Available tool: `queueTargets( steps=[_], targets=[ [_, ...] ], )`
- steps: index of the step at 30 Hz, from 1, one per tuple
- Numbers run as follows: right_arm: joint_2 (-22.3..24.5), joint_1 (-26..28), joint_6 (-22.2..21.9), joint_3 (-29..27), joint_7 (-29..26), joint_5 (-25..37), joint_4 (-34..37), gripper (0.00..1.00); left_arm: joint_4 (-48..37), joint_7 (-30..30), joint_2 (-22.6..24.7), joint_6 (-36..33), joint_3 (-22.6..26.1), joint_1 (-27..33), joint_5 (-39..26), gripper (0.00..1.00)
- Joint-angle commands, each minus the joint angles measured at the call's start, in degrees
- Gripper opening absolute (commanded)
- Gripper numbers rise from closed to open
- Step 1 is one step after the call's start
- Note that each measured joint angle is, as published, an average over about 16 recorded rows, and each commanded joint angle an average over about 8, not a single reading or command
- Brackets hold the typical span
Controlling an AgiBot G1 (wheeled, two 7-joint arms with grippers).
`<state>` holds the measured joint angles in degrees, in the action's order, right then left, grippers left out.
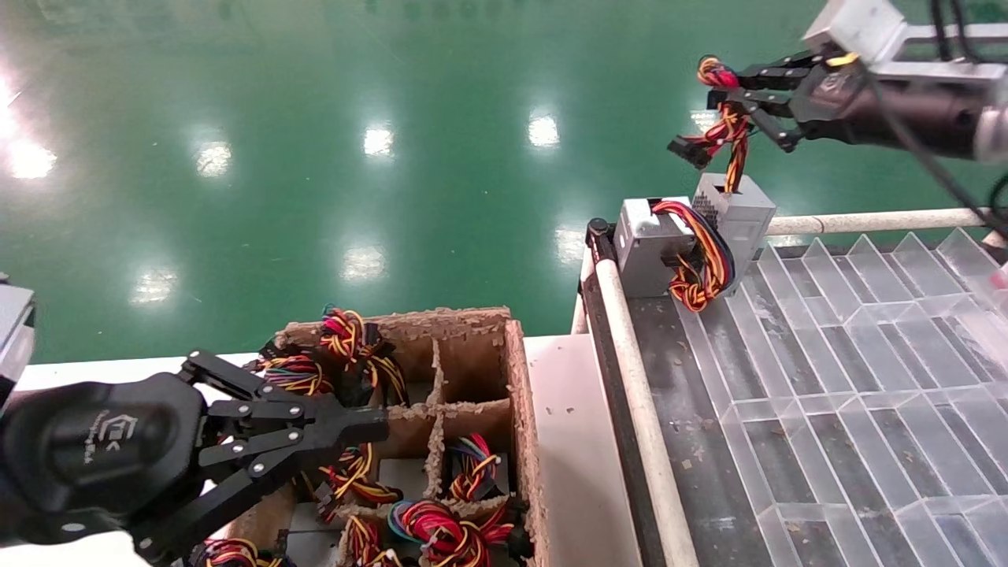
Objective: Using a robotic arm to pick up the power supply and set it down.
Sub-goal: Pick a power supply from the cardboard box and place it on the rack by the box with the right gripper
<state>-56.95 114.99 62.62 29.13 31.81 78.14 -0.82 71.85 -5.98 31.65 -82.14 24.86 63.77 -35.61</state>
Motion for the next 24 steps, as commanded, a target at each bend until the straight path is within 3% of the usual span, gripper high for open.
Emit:
queueTargets(
  steps=[1, 8, 20, 22, 24],
  targets=[
    [-0.9, -0.5, -1.8, -0.2, 0.5, -0.2, 0.2, 0.00, 0.0, 0.0, 0.0, 0.0, 0.0, 0.0, 0.0, 0.00],
    [-2.4, -2.3, -4.9, -1.4, 1.9, -2.0, 0.4, 0.00, 0.0, 0.0, 0.0, 0.0, 0.0, 0.0, 0.0, 0.00],
    [-2.6, -3.3, -0.9, -0.9, -0.1, -1.3, 1.6, 0.00, 0.0, 0.0, 0.0, 0.0, 0.0, 0.0, 0.0, 0.00],
    [-2.7, -3.2, -0.2, -0.7, -0.9, -1.0, 1.8, 0.13, 0.0, 0.0, 0.0, 0.0, 0.0, 0.0, 0.0, 0.00],
    [-2.9, -3.0, 0.2, -0.4, -1.7, -0.5, 2.0, 0.38, 0.0, 0.0, 0.0, 0.0, 0.0, 0.0, 0.0, 0.00]
  ],
)
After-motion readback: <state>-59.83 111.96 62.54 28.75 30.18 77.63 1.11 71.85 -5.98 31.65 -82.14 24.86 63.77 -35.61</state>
